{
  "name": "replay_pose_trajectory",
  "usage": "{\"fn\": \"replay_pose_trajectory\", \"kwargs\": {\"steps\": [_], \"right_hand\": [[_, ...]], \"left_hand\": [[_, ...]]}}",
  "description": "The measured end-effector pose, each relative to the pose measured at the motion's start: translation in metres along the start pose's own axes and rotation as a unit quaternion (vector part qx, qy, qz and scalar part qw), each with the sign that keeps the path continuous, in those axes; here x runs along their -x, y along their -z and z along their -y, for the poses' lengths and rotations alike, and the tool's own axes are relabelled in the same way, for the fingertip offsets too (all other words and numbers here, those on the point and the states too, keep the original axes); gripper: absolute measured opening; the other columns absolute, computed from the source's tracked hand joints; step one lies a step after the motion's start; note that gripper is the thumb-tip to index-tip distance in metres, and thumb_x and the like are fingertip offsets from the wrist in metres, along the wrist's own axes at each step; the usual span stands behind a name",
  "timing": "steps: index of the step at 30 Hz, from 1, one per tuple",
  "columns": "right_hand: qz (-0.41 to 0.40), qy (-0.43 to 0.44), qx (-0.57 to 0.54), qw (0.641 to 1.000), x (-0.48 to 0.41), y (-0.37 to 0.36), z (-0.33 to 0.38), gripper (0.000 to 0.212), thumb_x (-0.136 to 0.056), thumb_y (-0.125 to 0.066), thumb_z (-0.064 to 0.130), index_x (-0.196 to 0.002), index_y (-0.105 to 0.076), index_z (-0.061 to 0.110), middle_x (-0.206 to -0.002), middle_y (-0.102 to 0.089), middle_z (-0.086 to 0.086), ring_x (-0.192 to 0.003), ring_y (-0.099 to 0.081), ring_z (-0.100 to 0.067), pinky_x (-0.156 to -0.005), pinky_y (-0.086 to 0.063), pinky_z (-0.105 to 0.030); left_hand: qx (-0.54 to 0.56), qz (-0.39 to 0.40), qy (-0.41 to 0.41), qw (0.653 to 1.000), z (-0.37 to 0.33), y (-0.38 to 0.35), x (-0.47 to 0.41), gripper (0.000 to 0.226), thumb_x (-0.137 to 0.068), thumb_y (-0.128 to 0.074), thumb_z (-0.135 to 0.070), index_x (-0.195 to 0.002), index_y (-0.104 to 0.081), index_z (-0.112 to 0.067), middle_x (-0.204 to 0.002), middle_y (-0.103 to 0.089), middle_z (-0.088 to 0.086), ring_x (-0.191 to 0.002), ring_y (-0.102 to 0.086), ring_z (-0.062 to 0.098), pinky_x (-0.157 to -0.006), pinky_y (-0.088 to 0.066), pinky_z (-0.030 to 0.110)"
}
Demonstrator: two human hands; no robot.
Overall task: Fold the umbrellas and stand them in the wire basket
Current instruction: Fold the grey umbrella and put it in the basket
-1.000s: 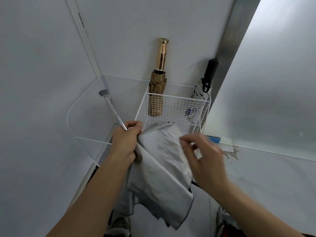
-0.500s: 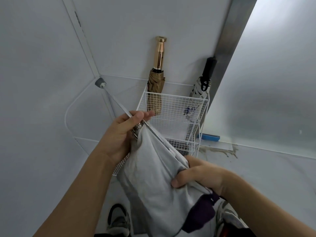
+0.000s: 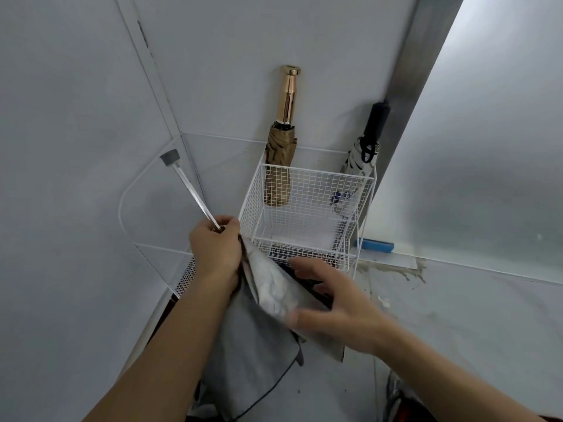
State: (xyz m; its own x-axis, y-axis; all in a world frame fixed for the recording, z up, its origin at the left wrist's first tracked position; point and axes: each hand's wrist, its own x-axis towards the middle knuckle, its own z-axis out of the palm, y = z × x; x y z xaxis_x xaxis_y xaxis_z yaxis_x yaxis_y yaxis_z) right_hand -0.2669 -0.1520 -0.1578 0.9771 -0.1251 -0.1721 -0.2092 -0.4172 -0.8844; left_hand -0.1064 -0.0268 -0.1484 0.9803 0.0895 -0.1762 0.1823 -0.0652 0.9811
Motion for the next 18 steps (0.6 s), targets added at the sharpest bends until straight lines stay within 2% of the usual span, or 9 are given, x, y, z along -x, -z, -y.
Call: {"fn": "replay_pose_trajectory", "kwargs": {"steps": [2, 4, 6, 7, 9, 11, 14, 16, 18], "right_hand": [[-0.018, 0.035, 0.107, 0.993, 0.003, -0.007, -0.001, 0.085, -0.061, -0.074, 0.073, -0.136, -0.045, 0.047, -0.132, -0.046, 0.033, -0.119, -0.046, 0.009, -0.099, -0.042, -0.019], [-0.123, 0.077, 0.121, 0.982, -0.001, -0.009, -0.006, 0.045, -0.077, -0.072, 0.058, -0.117, -0.064, 0.039, -0.119, -0.061, 0.027, -0.107, -0.056, 0.006, -0.094, -0.050, -0.025], [-0.223, 0.041, 0.051, 0.973, -0.006, 0.002, -0.008, 0.009, -0.089, -0.068, 0.035, -0.092, -0.074, 0.029, -0.089, -0.072, 0.016, -0.082, -0.065, 0.000, -0.081, -0.056, -0.032], [-0.247, 0.021, 0.019, 0.968, -0.006, 0.009, -0.007, 0.010, -0.091, -0.066, 0.034, -0.088, -0.073, 0.028, -0.082, -0.072, 0.013, -0.077, -0.065, -0.003, -0.078, -0.057, -0.032], [-0.238, 0.051, 0.028, 0.970, -0.001, 0.020, -0.003, 0.019, -0.085, -0.065, 0.049, -0.095, -0.069, 0.033, -0.095, -0.070, 0.019, -0.090, -0.063, 0.003, -0.084, -0.053, -0.023], [-0.146, 0.079, 0.132, 0.977, 0.007, 0.014, 0.002, 0.057, -0.073, -0.064, 0.070, -0.121, -0.056, 0.042, -0.127, -0.055, 0.027, -0.115, -0.049, 0.011, -0.099, -0.040, -0.016], [-0.029, 0.056, 0.321, 0.945, 0.010, -0.017, -0.003, 0.103, -0.068, -0.059, 0.077, -0.152, -0.017, 0.036, -0.158, -0.019, 0.017, -0.141, -0.022, -0.004, -0.117, -0.022, -0.030], [-0.066, 0.064, 0.361, 0.928, 0.004, -0.025, -0.013, 0.092, -0.072, -0.057, 0.064, -0.151, -0.028, 0.027, -0.157, -0.030, 0.007, -0.141, -0.032, -0.014, -0.115, -0.028, -0.036], [-0.171, 0.089, 0.299, 0.935, -0.002, -0.019, -0.019, 0.053, -0.075, -0.059, 0.047, -0.123, -0.061, 0.026, -0.126, -0.064, 0.007, -0.113, -0.060, -0.014, -0.095, -0.046, -0.034]], "left_hand": [[-0.004, -0.008, -0.002, 1.000, 0.001, -0.002, -0.001, 0.017, -0.087, -0.066, -0.002, -0.077, -0.065, -0.015, -0.072, -0.061, 0.001, -0.067, -0.056, 0.012, -0.060, -0.045, 0.016], [-0.010, 0.017, -0.001, 1.000, 0.000, -0.002, 0.001, 0.019, -0.088, -0.066, -0.004, -0.075, -0.064, -0.017, -0.073, -0.060, 0.001, -0.067, -0.055, 0.012, -0.061, -0.044, 0.017], [-0.032, 0.056, -0.005, 0.998, -0.003, -0.002, 0.004, 0.018, -0.089, -0.067, -0.006, -0.075, -0.064, -0.018, -0.073, -0.060, 0.001, -0.066, -0.054, 0.011, -0.062, -0.044, 0.017], [-0.041, 0.069, -0.009, 0.997, -0.004, -0.002, 0.006, 0.017, -0.089, -0.067, -0.007, -0.075, -0.065, -0.017, -0.072, -0.061, 0.001, -0.065, -0.054, 0.010, -0.062, -0.044, 0.017], [-0.044, 0.067, -0.012, 0.997, -0.004, -0.002, 0.007, 0.014, -0.089, -0.067, -0.007, -0.078, -0.065, -0.015, -0.072, -0.060, 0.001, -0.064, -0.054, 0.009, -0.060, -0.044, 0.015], [-0.037, 0.047, -0.005, 0.998, -0.004, -0.003, 0.007, 0.010, -0.091, -0.066, -0.008, -0.082, -0.065, -0.012, -0.075, -0.060, 0.001, -0.066, -0.053, 0.009, -0.060, -0.044, 0.014], [-0.016, 0.035, 0.018, 0.999, -0.002, -0.006, 0.007, 0.006, -0.090, -0.067, -0.008, -0.085, -0.065, -0.010, -0.074, -0.058, 0.003, -0.066, -0.053, 0.013, -0.060, -0.043, 0.019], [-0.011, 0.046, 0.040, 0.998, -0.002, -0.008, 0.009, 0.014, -0.091, -0.067, -0.009, -0.078, -0.062, -0.013, -0.069, -0.055, 0.003, -0.060, -0.048, 0.014, -0.053, -0.042, 0.020], [-0.006, 0.058, 0.060, 0.996, -0.004, -0.007, 0.011, 0.015, -0.092, -0.066, -0.010, -0.079, -0.061, -0.014, -0.070, -0.055, 0.004, -0.059, -0.048, 0.015, -0.043, -0.044, 0.020]]}}
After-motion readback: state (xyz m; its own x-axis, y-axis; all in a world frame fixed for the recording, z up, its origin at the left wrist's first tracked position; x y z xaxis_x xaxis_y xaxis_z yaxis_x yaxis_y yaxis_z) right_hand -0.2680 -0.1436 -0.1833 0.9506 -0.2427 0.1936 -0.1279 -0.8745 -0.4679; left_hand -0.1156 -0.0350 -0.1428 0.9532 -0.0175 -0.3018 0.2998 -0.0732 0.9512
